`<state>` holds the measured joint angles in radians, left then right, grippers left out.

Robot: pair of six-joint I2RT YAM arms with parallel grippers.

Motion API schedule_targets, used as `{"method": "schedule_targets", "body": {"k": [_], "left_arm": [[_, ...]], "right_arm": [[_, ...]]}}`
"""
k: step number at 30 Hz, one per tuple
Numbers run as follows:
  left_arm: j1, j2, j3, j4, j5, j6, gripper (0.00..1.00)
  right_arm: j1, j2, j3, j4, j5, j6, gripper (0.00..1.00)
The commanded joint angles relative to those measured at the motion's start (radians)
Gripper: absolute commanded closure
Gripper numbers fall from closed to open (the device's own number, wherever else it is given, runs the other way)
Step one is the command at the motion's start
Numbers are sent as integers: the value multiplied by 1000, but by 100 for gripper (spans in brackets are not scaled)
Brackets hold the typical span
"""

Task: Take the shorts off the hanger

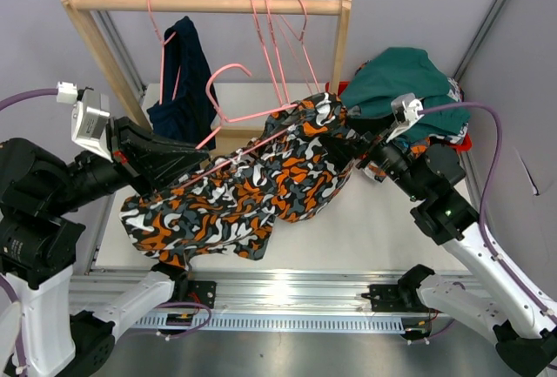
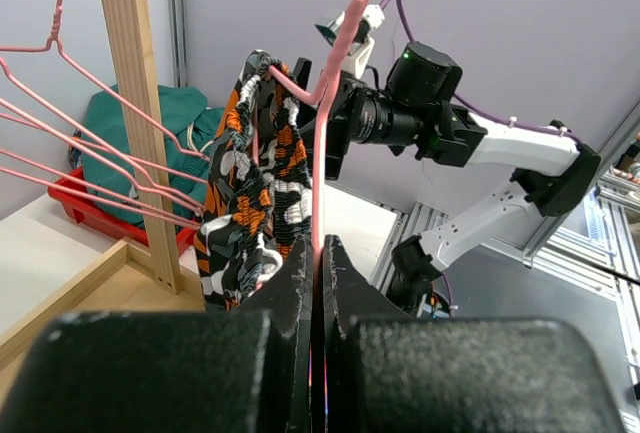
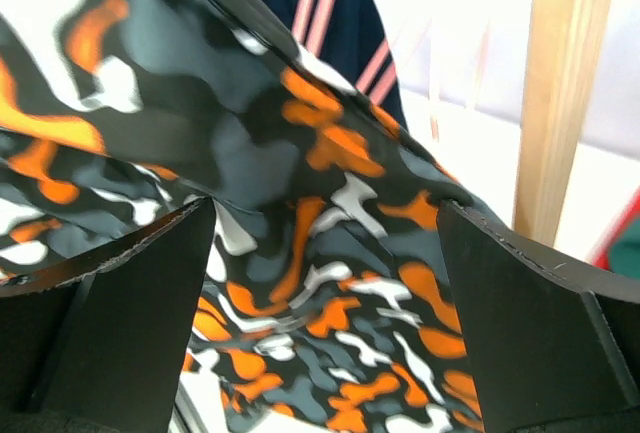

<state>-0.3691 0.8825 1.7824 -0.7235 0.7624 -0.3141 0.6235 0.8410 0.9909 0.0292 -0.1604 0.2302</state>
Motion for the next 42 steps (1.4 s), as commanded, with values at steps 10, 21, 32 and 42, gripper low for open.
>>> {"method": "schedule_targets", "body": {"k": [10,21,32,42], "left_arm": [[-5,-16,-55,98,32,-29,100],[-24,-45,-155,-57,63,61,100],[-113,-80,-192,-140,-54,107,100],[-171,-99,-186,-172,-92,125,100]], "right_arm": [[136,101,15,273,99,32,100],[108,90,228,124,303,-120,100],[-142,79,423,-23,262,-88,100],[-223,167,526,-201,435,41,100]]}}
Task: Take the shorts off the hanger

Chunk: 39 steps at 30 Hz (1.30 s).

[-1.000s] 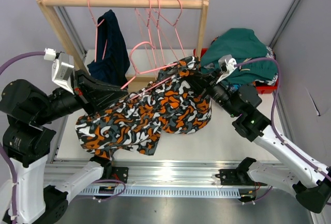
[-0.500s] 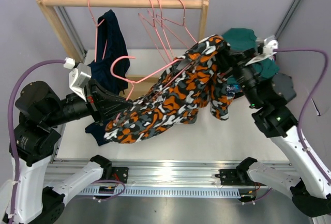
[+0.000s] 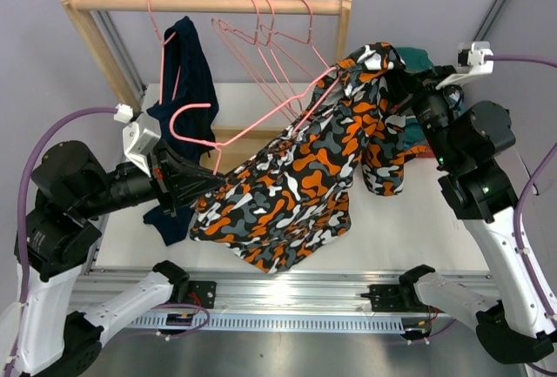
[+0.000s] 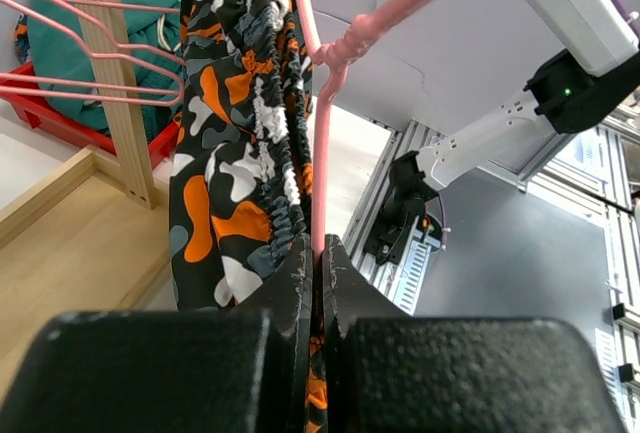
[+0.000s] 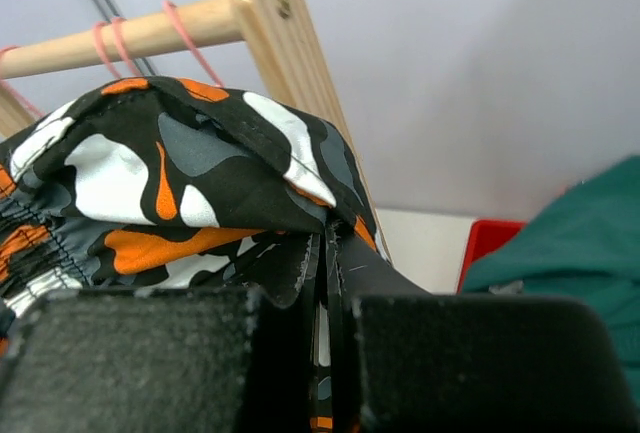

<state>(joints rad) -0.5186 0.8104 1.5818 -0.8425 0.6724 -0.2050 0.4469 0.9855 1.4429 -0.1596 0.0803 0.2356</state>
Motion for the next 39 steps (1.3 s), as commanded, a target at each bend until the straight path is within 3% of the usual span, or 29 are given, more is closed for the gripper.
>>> {"method": "schedule_targets", "body": {"k": [1,10,13,15,18,22,26,30,34,35,37,39], "left_arm": [[-23,-28,17,-55,-10,18,100],[-26,3,70,-58,-82,18,100],[-26,32,131,-26,-196,-22,100],[-26,47,148,14,-266,-45,100],[-26,29,129,149,-375,-103,100],[-26,-34,44,342,-520,-160,100],[-26,-34,43,306,-544,-156,100],[-26,-76,38,162,-563,-105,100],[-27,-161,4,-2,-615,-51,100],[-26,-174,9,-33,-632,-48,100],[-26,-183,9,-99,-674,-50,100],[-31,-204,-11,-109,-721,-65,100]], "right_arm": [[-50,30,85,-23,193,39,100],[-56,4,35,-41,141,96,100],[-47,-71,-76,9,-35,133,100],[-18,-119,-154,93,-244,145,100],[131,-191,-259,106,-298,99,100],[323,-231,-289,20,-243,25,100],[397,-254,-274,-11,-169,-7,100],[397,-205,-115,-90,65,-85,100],[397,-58,144,-139,379,-257,100],[388,-23,242,-117,476,-362,100],[313,100,407,-98,495,-451,100],[175,200,555,-147,393,-441,100]]}}
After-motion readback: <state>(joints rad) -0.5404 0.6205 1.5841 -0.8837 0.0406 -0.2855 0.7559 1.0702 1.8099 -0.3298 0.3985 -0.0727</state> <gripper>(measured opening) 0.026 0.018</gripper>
